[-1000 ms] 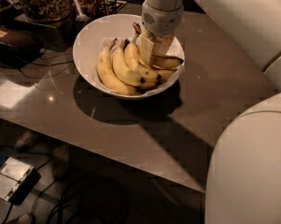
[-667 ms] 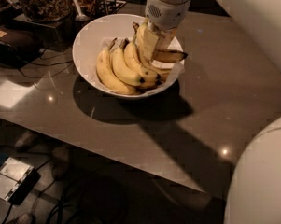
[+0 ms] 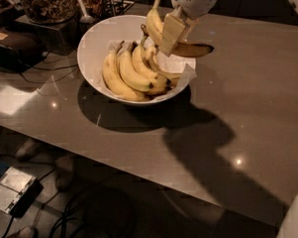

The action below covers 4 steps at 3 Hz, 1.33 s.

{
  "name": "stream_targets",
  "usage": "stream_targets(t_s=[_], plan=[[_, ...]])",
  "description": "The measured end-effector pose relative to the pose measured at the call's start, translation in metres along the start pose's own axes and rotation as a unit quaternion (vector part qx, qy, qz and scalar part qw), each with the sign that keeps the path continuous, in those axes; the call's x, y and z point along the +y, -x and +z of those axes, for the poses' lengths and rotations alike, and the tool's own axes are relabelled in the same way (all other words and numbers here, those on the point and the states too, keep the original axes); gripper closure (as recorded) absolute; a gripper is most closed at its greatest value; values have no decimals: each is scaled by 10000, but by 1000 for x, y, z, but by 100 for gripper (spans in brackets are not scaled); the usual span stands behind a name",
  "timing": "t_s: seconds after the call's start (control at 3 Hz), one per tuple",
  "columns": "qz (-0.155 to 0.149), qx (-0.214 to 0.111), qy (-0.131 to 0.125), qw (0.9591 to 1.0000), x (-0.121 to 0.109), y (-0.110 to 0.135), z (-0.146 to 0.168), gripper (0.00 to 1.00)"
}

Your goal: Pick banana from white bowl

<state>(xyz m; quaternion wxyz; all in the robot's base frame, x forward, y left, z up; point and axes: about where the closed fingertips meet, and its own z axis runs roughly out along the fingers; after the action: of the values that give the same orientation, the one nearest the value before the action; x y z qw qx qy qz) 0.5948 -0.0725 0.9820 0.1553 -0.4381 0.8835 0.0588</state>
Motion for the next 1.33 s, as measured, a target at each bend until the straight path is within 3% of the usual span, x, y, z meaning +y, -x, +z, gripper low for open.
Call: stream_targets(t_s=[0.67,1.0,1.33], plan=[[-7,-84,-49,10000,-2,6,3,100],[61,-28,-13,10000,5,-17,-10,100],[268,14,11,9996,11,-57,-32,100]])
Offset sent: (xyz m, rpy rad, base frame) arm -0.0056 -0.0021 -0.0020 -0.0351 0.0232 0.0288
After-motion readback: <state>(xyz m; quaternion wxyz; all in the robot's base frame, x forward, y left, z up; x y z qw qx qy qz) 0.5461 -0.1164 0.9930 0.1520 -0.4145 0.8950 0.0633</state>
